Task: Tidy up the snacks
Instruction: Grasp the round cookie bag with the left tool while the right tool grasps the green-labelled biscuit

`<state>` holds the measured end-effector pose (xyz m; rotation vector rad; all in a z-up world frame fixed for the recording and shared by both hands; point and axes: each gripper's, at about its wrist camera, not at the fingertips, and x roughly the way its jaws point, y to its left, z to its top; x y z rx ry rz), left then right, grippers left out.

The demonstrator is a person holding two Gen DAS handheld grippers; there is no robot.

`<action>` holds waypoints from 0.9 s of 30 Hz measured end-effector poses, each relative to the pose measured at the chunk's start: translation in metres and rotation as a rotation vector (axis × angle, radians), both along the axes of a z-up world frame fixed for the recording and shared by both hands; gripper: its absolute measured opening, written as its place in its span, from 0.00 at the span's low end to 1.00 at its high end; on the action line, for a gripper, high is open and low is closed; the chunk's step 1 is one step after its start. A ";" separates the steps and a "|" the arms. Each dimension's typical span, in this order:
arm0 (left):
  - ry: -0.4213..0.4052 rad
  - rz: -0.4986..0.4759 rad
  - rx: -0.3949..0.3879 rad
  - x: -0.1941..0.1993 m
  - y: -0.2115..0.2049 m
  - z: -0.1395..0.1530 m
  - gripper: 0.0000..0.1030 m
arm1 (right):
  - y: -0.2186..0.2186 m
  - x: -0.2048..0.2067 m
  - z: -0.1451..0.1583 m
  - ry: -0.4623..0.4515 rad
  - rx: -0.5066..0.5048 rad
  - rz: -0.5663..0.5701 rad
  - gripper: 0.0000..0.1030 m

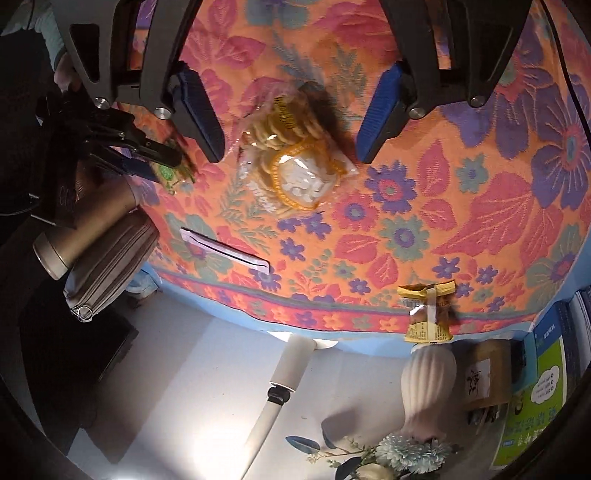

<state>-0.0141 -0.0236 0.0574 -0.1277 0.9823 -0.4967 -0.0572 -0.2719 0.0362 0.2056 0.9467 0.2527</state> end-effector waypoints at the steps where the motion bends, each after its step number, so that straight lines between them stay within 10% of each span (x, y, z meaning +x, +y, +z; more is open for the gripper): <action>1: -0.012 0.017 0.021 -0.002 -0.010 -0.001 0.82 | 0.000 0.000 0.000 -0.001 -0.002 0.000 0.61; 7: -0.058 0.100 0.209 0.007 -0.052 -0.023 0.81 | 0.001 -0.002 0.000 -0.003 -0.012 0.001 0.63; 10: -0.082 0.109 0.253 0.011 -0.058 -0.029 0.62 | 0.001 -0.001 0.000 -0.001 -0.008 0.005 0.64; 23: -0.159 0.114 0.139 0.003 -0.048 -0.030 0.58 | 0.012 -0.002 0.000 -0.004 -0.069 0.018 0.69; 27: -0.185 0.119 0.158 -0.001 -0.050 -0.028 0.58 | 0.013 -0.003 0.000 -0.020 -0.117 0.003 0.53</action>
